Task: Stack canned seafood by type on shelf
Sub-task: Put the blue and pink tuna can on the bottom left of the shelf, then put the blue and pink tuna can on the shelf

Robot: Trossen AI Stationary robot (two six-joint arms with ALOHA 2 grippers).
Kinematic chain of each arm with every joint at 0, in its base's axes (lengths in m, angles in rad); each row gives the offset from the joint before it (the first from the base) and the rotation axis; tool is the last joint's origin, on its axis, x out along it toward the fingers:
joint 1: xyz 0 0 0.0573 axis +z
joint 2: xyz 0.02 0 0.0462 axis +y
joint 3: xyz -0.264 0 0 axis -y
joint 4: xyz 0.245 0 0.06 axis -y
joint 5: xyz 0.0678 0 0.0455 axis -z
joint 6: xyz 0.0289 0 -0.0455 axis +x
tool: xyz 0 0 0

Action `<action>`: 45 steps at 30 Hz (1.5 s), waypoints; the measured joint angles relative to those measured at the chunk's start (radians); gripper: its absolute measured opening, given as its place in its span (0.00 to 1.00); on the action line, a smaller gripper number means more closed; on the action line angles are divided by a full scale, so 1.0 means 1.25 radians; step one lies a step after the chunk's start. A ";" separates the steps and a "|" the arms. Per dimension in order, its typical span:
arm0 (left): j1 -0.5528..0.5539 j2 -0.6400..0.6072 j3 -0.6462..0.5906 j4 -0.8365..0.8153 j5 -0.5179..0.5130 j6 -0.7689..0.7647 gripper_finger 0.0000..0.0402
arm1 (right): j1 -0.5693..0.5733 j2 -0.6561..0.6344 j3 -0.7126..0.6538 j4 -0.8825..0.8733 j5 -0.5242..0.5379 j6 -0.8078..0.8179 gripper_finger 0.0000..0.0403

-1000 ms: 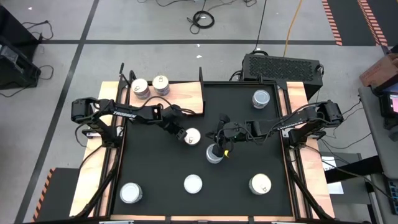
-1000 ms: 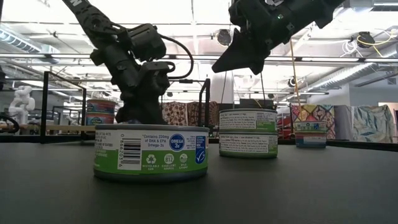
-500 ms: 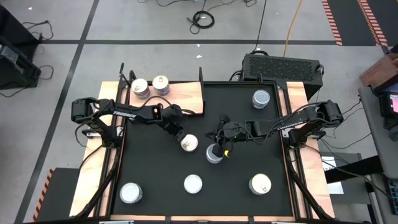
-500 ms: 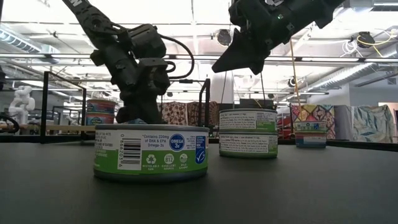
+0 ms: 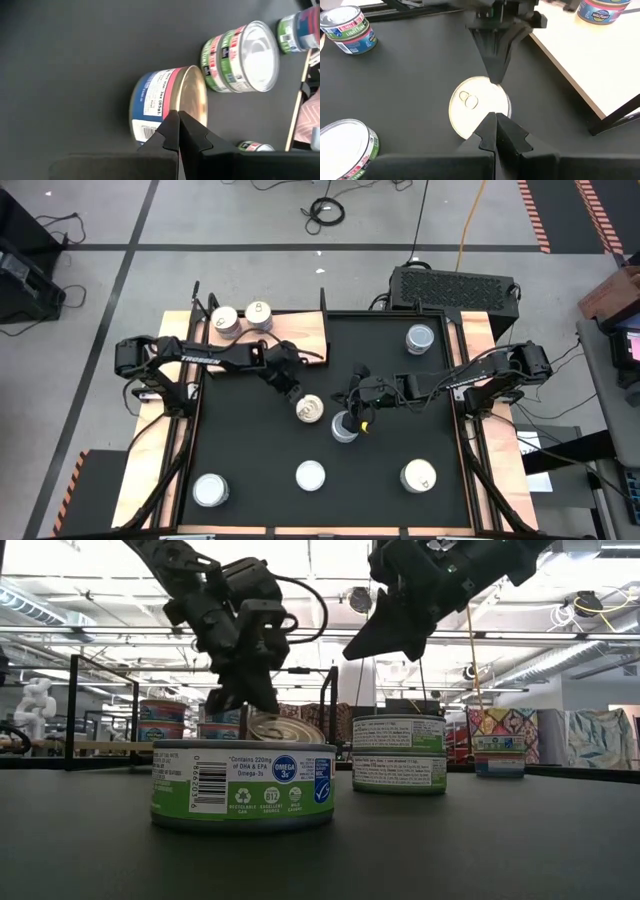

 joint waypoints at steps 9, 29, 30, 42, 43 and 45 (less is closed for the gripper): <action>0.001 0.000 0.008 -0.063 -0.052 0.044 0.00 | 0.000 0.000 0.000 -0.004 0.000 0.001 0.00; -0.022 0.031 0.024 -0.078 -0.100 0.036 0.38 | 0.000 0.000 0.000 -0.004 0.000 0.005 0.00; -0.023 0.041 0.024 -0.078 -0.099 0.034 0.38 | 0.000 0.000 0.000 -0.005 -0.001 0.007 0.00; -0.028 0.084 0.024 -0.077 -0.038 0.034 0.38 | 0.000 0.000 0.000 -0.006 -0.001 0.005 0.00; -0.028 0.084 0.024 -0.077 -0.038 0.034 0.38 | 0.000 0.000 0.000 -0.006 -0.001 0.004 0.00; -0.028 0.084 0.024 -0.078 -0.037 0.038 0.38 | 0.000 0.000 0.000 -0.006 -0.001 0.004 0.00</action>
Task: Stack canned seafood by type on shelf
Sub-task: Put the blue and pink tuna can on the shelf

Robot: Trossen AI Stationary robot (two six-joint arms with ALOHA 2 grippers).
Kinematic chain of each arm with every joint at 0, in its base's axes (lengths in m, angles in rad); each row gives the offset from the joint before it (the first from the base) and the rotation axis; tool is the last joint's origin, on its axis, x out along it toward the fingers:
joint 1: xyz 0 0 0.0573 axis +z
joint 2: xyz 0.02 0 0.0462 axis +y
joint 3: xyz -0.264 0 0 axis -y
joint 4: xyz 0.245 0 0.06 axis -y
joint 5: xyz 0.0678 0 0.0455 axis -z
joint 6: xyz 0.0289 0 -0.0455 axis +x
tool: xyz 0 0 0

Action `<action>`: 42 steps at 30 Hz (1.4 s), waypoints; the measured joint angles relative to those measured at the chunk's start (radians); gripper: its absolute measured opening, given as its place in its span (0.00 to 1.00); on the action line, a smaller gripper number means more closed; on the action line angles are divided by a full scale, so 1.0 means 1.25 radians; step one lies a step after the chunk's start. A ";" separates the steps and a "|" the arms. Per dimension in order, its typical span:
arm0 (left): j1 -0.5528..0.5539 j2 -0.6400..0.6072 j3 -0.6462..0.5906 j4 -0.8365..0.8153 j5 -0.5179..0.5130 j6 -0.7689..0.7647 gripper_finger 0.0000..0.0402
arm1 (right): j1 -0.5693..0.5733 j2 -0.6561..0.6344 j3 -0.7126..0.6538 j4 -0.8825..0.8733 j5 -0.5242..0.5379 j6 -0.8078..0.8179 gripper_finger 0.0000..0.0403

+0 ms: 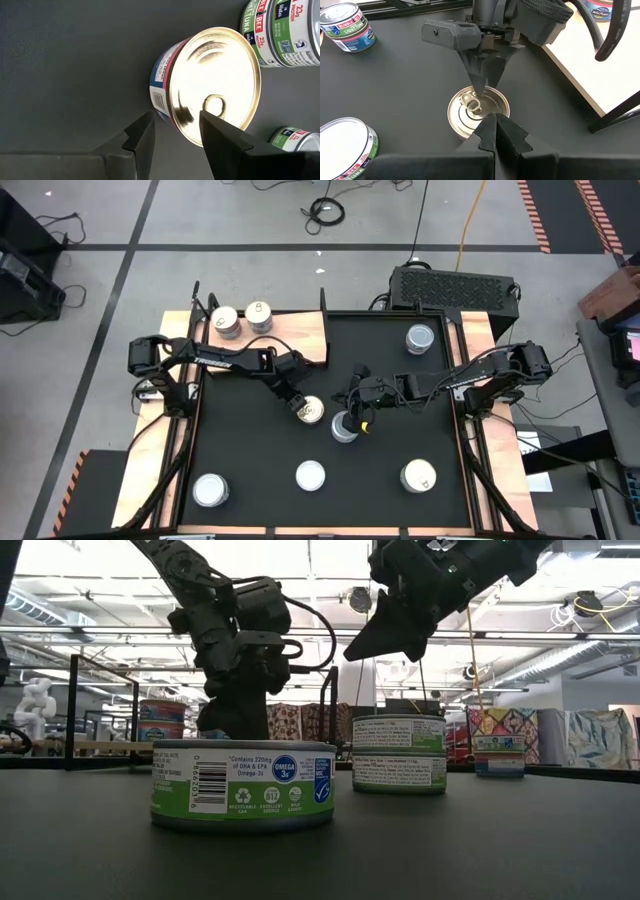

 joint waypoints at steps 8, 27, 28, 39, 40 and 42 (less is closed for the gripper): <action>0.000 0.001 0.000 0.000 0.003 -0.003 0.38 | 0.000 0.000 0.000 0.000 0.000 0.000 0.00; 0.014 0.029 0.002 0.004 0.037 -0.005 0.21 | 0.000 0.000 0.000 -0.006 0.000 -0.001 0.00; 0.014 0.029 0.002 0.003 0.036 -0.006 0.18 | 0.000 0.000 0.000 -0.006 0.000 0.000 0.00; 0.042 0.031 0.000 0.019 0.098 -0.006 0.01 | 0.000 0.000 0.000 -0.013 0.000 0.001 0.00; 0.047 0.032 -0.001 0.025 0.110 -0.006 0.01 | 0.000 0.000 0.000 -0.013 0.000 0.002 0.00; 0.055 0.033 -0.002 0.032 0.134 -0.010 0.00 | 0.000 0.000 0.000 -0.013 0.000 0.002 0.00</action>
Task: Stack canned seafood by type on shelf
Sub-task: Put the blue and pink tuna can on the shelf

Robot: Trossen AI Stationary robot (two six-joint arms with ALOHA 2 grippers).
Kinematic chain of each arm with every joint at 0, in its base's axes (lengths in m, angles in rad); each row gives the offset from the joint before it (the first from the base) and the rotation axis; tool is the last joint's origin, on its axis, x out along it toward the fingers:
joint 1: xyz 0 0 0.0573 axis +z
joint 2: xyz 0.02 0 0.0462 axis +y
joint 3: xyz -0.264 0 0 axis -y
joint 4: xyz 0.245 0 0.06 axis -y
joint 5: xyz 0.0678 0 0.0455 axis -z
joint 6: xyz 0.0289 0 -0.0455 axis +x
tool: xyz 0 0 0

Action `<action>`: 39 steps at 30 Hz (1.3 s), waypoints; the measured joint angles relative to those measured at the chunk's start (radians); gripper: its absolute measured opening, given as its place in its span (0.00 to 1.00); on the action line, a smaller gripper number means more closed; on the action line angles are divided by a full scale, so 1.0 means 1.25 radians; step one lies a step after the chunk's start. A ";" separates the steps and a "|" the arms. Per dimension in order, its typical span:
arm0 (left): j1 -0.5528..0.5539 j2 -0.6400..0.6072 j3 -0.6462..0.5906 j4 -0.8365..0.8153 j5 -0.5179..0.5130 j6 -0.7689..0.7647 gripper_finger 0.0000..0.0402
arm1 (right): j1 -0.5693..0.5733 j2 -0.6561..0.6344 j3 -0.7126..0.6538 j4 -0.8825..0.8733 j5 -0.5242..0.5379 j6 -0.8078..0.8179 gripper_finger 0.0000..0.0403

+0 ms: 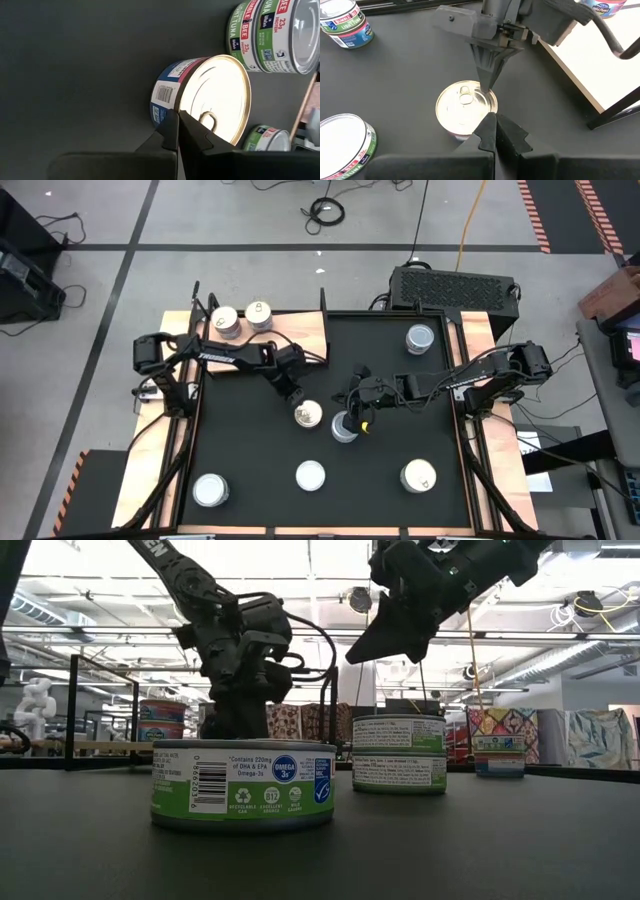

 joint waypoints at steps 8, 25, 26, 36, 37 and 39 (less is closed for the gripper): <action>0.024 -0.003 0.002 -0.006 0.048 -0.016 0.00 | 0.000 0.000 0.000 -0.014 0.000 -0.002 0.00; 0.044 -0.125 0.026 -0.061 0.075 -0.016 0.00 | 0.000 0.000 0.000 -0.021 0.000 -0.002 0.00; 0.051 -0.136 0.026 -0.066 0.075 -0.016 0.00 | 0.000 0.000 0.000 -0.021 0.000 0.000 0.00; 0.172 -0.232 0.027 -0.194 0.031 0.045 0.00 | 0.000 0.000 0.000 -0.022 0.000 0.003 0.00; 0.186 -0.238 0.027 -0.209 0.024 0.055 0.00 | 0.000 0.000 0.000 -0.022 0.000 0.003 0.00; 0.214 -0.252 0.027 -0.228 0.021 0.071 0.00 | 0.000 0.000 0.000 -0.023 0.000 0.003 0.00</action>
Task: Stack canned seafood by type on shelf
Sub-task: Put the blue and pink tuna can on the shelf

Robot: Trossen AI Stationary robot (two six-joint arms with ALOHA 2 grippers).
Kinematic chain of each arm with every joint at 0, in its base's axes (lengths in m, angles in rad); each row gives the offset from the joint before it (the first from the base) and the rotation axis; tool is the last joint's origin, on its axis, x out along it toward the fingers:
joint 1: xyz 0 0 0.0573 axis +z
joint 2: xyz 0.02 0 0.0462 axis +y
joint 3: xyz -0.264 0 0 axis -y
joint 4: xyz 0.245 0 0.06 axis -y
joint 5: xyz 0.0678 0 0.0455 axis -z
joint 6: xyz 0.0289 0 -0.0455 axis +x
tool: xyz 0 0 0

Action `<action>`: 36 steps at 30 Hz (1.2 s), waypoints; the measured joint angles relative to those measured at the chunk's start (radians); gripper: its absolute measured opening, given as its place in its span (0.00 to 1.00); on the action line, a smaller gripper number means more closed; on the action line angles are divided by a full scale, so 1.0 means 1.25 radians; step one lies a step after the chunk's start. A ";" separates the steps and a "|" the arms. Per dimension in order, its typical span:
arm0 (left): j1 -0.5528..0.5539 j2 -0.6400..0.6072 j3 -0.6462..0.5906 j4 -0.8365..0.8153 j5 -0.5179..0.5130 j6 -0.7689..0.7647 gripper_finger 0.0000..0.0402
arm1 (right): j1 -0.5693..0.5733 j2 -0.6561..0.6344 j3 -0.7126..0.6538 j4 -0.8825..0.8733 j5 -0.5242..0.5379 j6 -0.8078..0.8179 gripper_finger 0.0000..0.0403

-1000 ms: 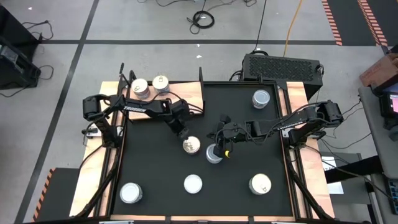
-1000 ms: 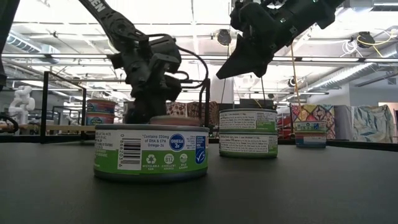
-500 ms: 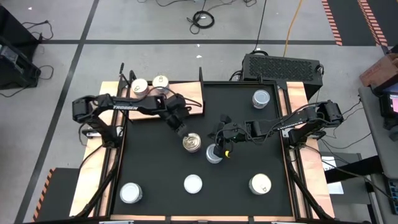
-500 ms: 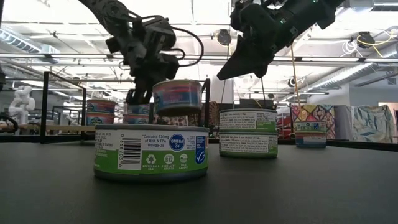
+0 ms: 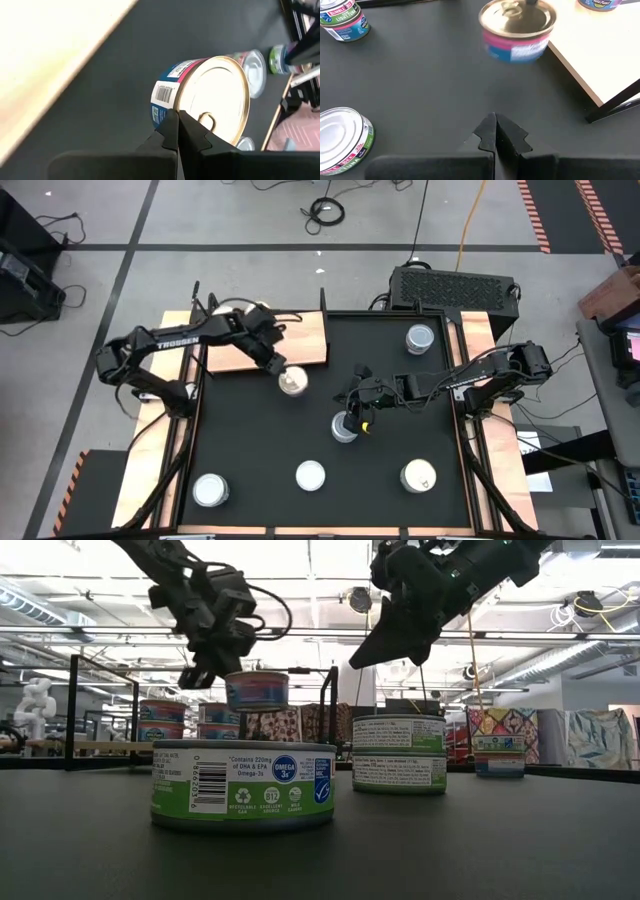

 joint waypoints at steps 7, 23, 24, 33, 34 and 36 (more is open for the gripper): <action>0.125 -0.017 0.000 -0.012 -0.027 0.025 0.00 | 0.000 0.000 0.000 0.000 0.000 -0.001 0.00; 0.233 0.017 -0.003 -0.014 -0.167 -0.012 0.00 | 0.000 0.000 0.000 0.000 0.000 -0.002 0.00; 0.233 0.017 -0.003 -0.014 -0.184 -0.019 0.00 | 0.000 0.000 0.000 0.000 0.000 -0.002 0.00; 0.230 0.016 -0.003 -0.014 -0.195 -0.023 0.08 | 0.000 0.000 0.000 0.000 0.000 -0.002 0.00; 0.228 0.016 -0.003 -0.013 -0.196 -0.020 0.10 | 0.000 0.000 0.000 0.000 0.000 -0.002 0.00; 0.223 0.016 -0.003 -0.013 -0.198 -0.018 0.13 | 0.000 0.000 0.000 0.000 0.000 -0.002 0.00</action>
